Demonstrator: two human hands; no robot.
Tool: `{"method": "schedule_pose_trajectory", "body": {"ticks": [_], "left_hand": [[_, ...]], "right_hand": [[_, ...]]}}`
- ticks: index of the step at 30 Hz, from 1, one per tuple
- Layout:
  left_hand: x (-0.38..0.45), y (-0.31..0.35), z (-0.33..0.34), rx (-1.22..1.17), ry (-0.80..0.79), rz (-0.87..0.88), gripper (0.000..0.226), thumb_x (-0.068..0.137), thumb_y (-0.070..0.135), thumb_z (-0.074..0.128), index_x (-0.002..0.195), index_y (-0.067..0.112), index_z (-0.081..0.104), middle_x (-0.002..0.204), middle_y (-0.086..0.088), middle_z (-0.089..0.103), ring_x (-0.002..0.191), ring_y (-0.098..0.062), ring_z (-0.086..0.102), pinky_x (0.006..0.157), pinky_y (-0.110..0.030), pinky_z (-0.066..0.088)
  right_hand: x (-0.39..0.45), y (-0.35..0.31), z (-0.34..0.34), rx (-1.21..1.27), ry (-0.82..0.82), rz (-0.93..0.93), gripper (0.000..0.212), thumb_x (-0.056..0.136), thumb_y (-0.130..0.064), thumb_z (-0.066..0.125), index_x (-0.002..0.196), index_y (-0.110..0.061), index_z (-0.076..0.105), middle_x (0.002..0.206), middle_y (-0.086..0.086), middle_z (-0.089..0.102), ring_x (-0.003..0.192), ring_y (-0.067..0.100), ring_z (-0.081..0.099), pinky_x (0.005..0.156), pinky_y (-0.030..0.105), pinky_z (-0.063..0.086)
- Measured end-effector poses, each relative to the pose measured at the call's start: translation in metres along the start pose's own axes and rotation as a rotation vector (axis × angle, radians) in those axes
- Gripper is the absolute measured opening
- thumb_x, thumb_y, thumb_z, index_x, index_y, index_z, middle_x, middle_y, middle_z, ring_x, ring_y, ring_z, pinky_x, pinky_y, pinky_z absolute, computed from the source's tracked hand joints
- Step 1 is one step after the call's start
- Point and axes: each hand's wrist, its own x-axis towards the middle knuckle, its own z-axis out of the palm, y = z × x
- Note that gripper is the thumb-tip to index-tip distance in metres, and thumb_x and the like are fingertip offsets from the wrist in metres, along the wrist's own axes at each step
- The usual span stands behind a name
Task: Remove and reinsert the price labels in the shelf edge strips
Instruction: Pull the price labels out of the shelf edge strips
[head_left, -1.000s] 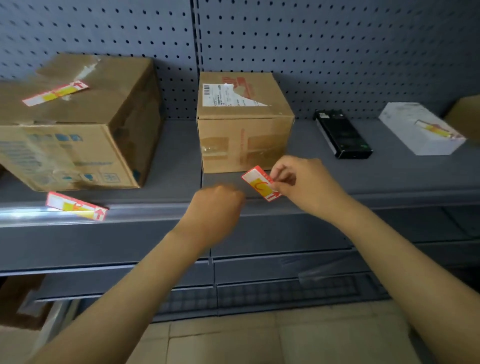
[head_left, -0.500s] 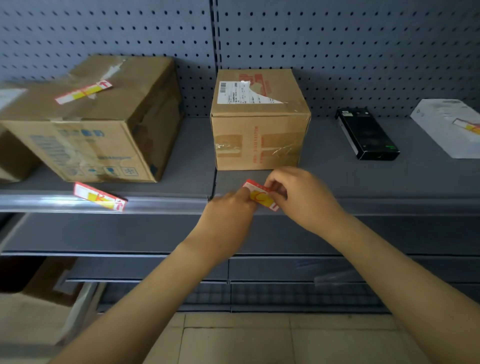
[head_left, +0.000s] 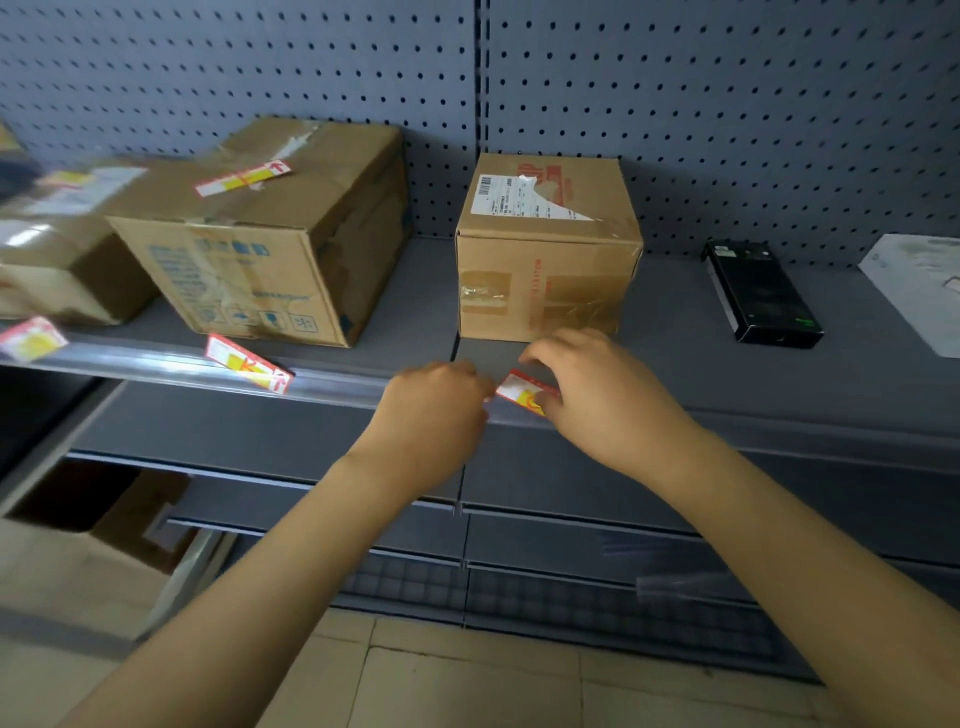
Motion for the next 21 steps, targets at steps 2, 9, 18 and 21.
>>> {"method": "schedule_pose_trajectory", "body": {"ticks": [2, 9, 18, 21], "left_hand": [[-0.006, -0.009, -0.008, 0.002, 0.03, -0.057, 0.023, 0.091, 0.022, 0.052, 0.11, 0.022, 0.065, 0.111, -0.002, 0.064, 0.099, -0.024, 0.061, 0.08, -0.032, 0.05], [-0.052, -0.067, -0.043, -0.018, 0.062, -0.292, 0.024, 0.089, 0.027, 0.054, 0.112, 0.023, 0.062, 0.113, -0.001, 0.066, 0.102, -0.027, 0.061, 0.083, -0.036, 0.05], [-0.126, -0.199, -0.08, 0.048, 0.092, -0.515, 0.027, 0.091, 0.031, 0.05, 0.116, 0.031, 0.058, 0.113, 0.007, 0.065, 0.102, -0.019, 0.061, 0.081, -0.032, 0.049], [-0.148, -0.252, -0.095, 0.066, 0.083, -0.552, 0.025, 0.092, 0.033, 0.051, 0.116, 0.032, 0.059, 0.115, 0.007, 0.064, 0.103, -0.018, 0.06, 0.082, -0.032, 0.049]], "right_hand": [[0.004, -0.011, -0.002, 0.029, -0.016, -0.035, 0.031, 0.087, -0.014, 0.061, 0.117, -0.017, 0.057, 0.119, 0.004, 0.059, 0.108, 0.024, 0.051, 0.078, 0.033, 0.044], [0.028, -0.076, 0.004, 0.113, -0.089, -0.205, 0.023, 0.087, -0.023, 0.062, 0.11, -0.022, 0.06, 0.107, 0.003, 0.065, 0.096, 0.025, 0.06, 0.076, 0.037, 0.051], [0.104, -0.209, 0.029, 0.215, -0.091, -0.353, 0.018, 0.086, -0.026, 0.062, 0.104, -0.023, 0.063, 0.1, 0.003, 0.067, 0.092, 0.026, 0.061, 0.077, 0.037, 0.051], [0.134, -0.259, 0.039, 0.231, -0.1, -0.38, 0.02, 0.087, -0.028, 0.062, 0.105, -0.021, 0.063, 0.1, 0.004, 0.067, 0.089, 0.025, 0.061, 0.077, 0.038, 0.051]]}}
